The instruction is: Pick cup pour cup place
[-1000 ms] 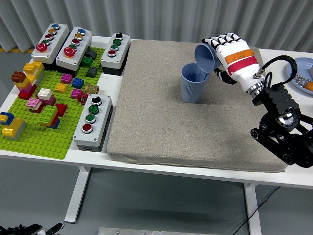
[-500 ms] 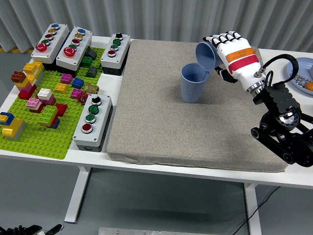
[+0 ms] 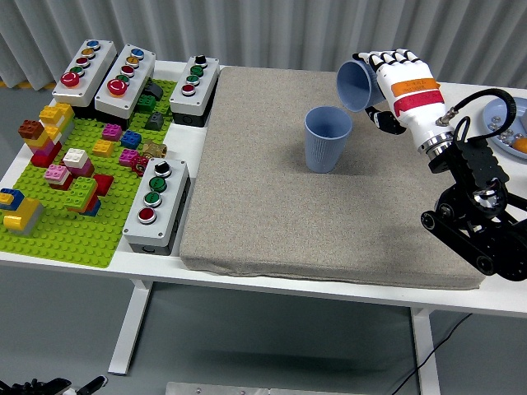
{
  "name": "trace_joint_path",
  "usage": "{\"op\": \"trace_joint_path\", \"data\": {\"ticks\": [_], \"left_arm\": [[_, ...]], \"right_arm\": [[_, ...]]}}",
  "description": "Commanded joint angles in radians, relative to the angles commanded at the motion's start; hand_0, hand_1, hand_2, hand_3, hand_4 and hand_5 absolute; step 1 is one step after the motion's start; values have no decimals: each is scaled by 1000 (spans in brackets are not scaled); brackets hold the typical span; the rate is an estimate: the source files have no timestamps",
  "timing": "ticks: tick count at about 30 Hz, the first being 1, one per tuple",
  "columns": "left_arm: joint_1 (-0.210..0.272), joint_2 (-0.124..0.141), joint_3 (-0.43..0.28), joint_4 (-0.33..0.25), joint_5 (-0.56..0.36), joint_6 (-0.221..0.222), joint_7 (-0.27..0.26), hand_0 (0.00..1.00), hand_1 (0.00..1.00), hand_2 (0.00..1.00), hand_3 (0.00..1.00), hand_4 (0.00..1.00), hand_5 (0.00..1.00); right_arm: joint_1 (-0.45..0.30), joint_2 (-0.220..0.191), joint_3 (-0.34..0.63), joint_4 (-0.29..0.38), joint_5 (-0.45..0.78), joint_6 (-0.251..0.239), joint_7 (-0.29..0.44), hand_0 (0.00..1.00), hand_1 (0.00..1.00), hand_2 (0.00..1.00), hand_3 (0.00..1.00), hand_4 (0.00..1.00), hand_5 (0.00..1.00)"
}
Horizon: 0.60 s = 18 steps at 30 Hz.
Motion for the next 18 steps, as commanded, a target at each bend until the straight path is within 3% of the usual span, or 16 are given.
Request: {"op": "trace_joint_path", "data": {"ticks": [6, 12, 18], "left_arm": [[0, -2, -5, 0, 5, 0, 1, 767, 755, 808, 647, 513, 989], [2, -5, -11, 0, 9, 1, 0, 767, 755, 808, 648, 512, 989], [3, -7, -15, 0, 14, 1, 0, 767, 755, 808, 647, 512, 989]], "right_arm": [[-41, 12, 85, 12, 222, 68, -24, 854, 697, 586, 610, 759, 33], [-112, 32, 285, 6, 476, 191, -86, 848, 698, 588, 611, 757, 33], [-173, 39, 500, 11, 726, 258, -126, 844, 697, 588, 611, 758, 39]]}}
